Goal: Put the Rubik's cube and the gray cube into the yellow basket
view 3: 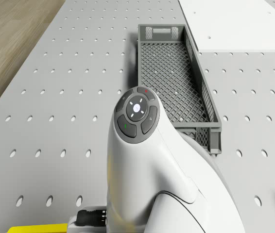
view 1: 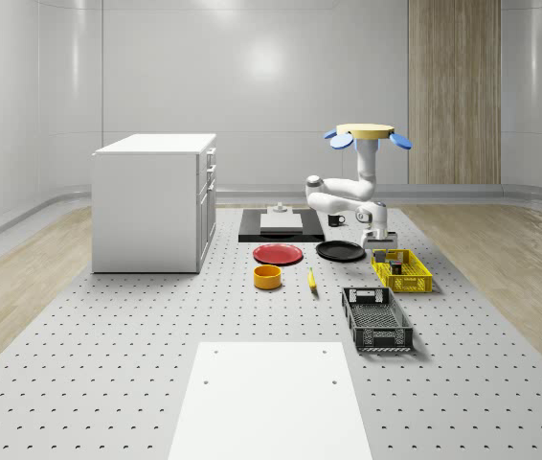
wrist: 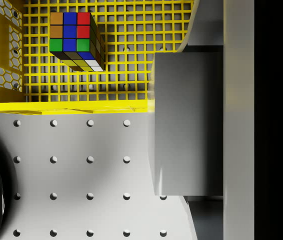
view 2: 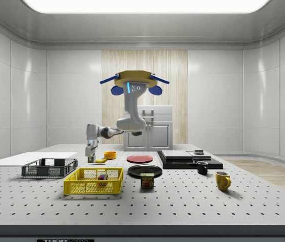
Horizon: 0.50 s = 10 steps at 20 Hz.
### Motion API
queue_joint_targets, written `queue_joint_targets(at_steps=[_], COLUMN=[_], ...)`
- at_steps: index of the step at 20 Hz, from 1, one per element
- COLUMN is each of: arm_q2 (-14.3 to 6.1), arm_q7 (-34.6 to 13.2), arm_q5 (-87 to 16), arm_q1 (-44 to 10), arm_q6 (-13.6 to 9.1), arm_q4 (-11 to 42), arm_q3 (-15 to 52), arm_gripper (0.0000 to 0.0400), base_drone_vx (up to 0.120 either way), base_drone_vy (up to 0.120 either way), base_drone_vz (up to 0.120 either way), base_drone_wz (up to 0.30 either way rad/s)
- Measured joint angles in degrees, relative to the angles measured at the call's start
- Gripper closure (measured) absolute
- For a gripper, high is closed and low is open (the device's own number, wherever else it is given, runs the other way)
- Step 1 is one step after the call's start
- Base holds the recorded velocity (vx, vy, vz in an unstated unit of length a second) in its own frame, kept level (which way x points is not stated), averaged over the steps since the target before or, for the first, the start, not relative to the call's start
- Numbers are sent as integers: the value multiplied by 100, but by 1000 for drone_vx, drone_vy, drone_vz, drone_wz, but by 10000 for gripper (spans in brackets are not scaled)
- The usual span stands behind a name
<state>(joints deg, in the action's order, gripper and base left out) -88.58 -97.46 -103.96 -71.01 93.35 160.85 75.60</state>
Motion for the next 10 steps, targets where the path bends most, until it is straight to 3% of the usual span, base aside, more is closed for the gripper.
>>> queue_joint_targets(at_steps=[10], arm_q2=[-20], arm_q7=[-4], arm_q5=[8], arm_q1=[-5], arm_q6=[18], arm_q4=[-1], arm_q3=[2], arm_gripper=[150], base_drone_vx=[0], base_drone_vy=[120], base_drone_vz=[0], base_drone_wz=[0])
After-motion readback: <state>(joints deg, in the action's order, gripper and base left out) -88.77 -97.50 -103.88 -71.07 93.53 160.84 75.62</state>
